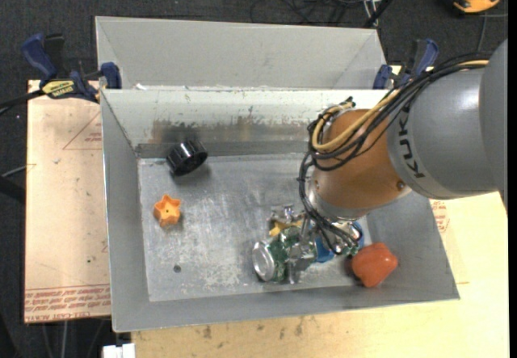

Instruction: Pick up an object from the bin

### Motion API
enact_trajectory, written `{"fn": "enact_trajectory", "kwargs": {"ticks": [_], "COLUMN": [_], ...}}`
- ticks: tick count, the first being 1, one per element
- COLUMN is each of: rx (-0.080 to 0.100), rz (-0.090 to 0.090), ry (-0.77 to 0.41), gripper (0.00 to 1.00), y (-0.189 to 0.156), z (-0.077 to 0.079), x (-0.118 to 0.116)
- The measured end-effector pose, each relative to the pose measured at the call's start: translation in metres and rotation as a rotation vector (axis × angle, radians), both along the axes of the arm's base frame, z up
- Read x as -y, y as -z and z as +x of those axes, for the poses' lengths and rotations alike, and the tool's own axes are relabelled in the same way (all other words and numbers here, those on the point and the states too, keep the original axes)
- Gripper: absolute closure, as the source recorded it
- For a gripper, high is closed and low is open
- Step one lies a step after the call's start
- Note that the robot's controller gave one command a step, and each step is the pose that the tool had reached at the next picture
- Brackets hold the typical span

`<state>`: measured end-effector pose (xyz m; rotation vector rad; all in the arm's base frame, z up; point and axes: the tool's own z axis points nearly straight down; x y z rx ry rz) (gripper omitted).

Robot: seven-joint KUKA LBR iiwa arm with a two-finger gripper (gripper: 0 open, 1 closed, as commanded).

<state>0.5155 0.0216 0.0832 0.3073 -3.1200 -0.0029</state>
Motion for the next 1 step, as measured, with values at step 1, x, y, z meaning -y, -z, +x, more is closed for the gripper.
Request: {"fn": "enact_trajectory", "kwargs": {"ticks": [1], "rx": [-0.003], "rz": [0.0], "ry": [0.0], "gripper": [1.0], "y": [-0.0222], "z": [-0.0009], "x": [-0.0002]}}
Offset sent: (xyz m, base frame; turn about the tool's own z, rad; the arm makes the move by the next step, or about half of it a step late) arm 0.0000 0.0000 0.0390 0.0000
